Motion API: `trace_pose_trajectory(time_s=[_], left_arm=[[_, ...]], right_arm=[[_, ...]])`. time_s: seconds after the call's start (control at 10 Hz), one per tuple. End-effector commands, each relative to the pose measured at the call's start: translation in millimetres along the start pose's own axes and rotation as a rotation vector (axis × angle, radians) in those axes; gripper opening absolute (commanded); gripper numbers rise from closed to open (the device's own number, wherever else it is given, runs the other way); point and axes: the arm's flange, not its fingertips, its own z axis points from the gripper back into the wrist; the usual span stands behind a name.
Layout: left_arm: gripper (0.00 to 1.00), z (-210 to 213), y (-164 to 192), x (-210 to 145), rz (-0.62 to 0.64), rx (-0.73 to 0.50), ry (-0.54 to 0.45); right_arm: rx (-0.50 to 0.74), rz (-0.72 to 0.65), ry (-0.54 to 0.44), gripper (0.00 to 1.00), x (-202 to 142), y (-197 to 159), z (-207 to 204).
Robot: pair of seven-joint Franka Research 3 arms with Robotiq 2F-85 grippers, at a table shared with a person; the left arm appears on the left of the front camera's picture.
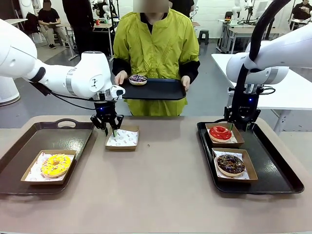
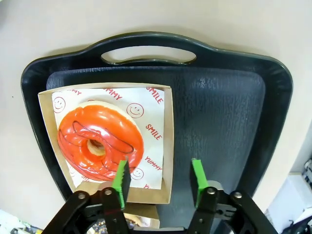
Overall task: Individually package the donuts and arrange them on the tray.
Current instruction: Place the picked Paper togo box on the Handle tray while simultaneously picking up another Paper togo box from the table with the other hand.
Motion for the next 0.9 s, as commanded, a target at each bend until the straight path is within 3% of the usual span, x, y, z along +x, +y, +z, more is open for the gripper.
trace_pose_trajectory(time_s=[0.0, 0.6, 0.7, 0.8], left_arm=[[0.00, 4.1, -1.2, 1.2, 0.031, 0.022, 0.013], [0.00, 8.4, 0.0, -0.3, 0.036, 0.023, 0.022], [0.00, 24.4, 1.2, -4.2, 0.050, -0.007, 0.065], [0.00, 48.5, 4.3, -11.1, 0.043, -0.027, 0.044]], right_arm=[[-0.005, 0.012, -0.001, 1.00, 2.1, -4.1, 1.8], [0.014, -0.003, -0.011, 1.00, -1.7, -9.7, 5.3], [0.121, -0.028, 0.020, 1.00, -14.1, -21.0, 18.0], [0.264, -0.005, 0.079, 1.00, -30.9, -42.6, 32.4]])
